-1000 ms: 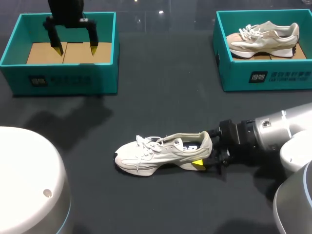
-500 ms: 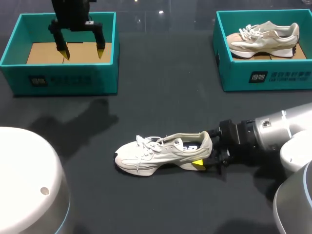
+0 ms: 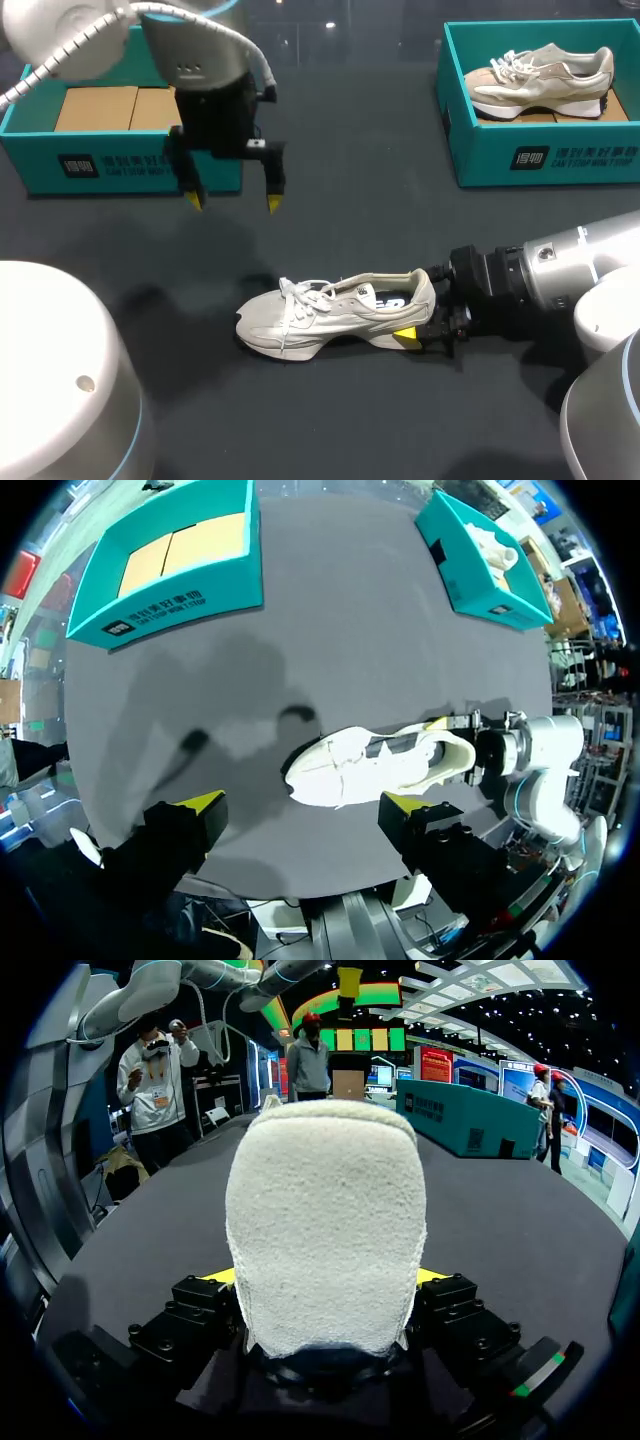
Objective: Take the shoe out of the shoebox, open the shoe tongue, remove and reinsert the insole, then place the shoe into the shoebox
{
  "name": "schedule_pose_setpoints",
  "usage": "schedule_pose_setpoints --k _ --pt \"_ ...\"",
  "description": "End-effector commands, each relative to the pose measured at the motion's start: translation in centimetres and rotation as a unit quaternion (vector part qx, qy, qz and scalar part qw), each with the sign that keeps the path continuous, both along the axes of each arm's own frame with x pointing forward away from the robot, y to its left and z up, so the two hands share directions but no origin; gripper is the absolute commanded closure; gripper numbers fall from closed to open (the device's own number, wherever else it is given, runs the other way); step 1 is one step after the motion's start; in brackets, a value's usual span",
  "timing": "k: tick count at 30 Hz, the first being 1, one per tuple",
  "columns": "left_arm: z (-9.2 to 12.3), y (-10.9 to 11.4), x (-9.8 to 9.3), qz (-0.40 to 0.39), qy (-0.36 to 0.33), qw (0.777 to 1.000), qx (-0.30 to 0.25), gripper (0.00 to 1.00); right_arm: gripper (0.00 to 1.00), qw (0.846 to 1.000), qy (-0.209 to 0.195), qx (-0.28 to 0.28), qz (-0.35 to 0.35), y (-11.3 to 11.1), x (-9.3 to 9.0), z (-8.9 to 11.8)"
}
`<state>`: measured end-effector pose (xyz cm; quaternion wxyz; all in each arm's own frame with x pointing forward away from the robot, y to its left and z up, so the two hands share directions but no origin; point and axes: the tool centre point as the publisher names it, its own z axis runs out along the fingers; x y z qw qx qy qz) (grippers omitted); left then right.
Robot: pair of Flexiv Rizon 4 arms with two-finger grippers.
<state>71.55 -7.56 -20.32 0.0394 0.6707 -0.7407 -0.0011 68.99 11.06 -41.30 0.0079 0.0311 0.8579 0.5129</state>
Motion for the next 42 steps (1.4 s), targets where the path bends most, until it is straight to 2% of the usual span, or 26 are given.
schedule_pose_setpoints --k 1,15,18,23,33,34,42 --pt "-0.7 -2.4 -1.4 0.001 -0.021 1.000 0.007 0.00 1.00 1.000 -0.001 -0.001 -0.001 0.3 0.1 -0.3" --pt "-0.7 -2.4 -1.4 0.001 -0.021 1.000 0.007 0.00 1.00 1.000 -0.001 -0.001 -0.001 0.3 0.1 -0.3" --pt "-1.3 -4.9 -1.8 0.009 -0.032 0.999 0.025 0.00 1.00 1.000 -0.001 -0.001 -0.001 0.3 0.1 -0.3" --pt "-3.2 -9.8 -1.2 -0.018 -0.001 0.999 0.042 0.00 1.00 1.000 -0.001 -0.001 -0.001 0.3 0.1 -0.3" --pt "-6.9 -15.6 -2.3 -0.037 0.049 0.995 0.083 0.00 1.00 1.000 -0.001 -0.001 -0.001 0.3 0.1 -0.3" --pt "-7.1 -16.0 -2.5 -0.033 0.032 0.994 0.099 0.00 1.00 1.000 -0.001 -0.001 -0.001 0.3 0.1 -0.3" --pt "-7.1 -16.0 -2.5 -0.033 0.032 0.994 0.099 0.00 1.00 1.000 -0.001 -0.001 -0.001 0.3 0.1 -0.3"
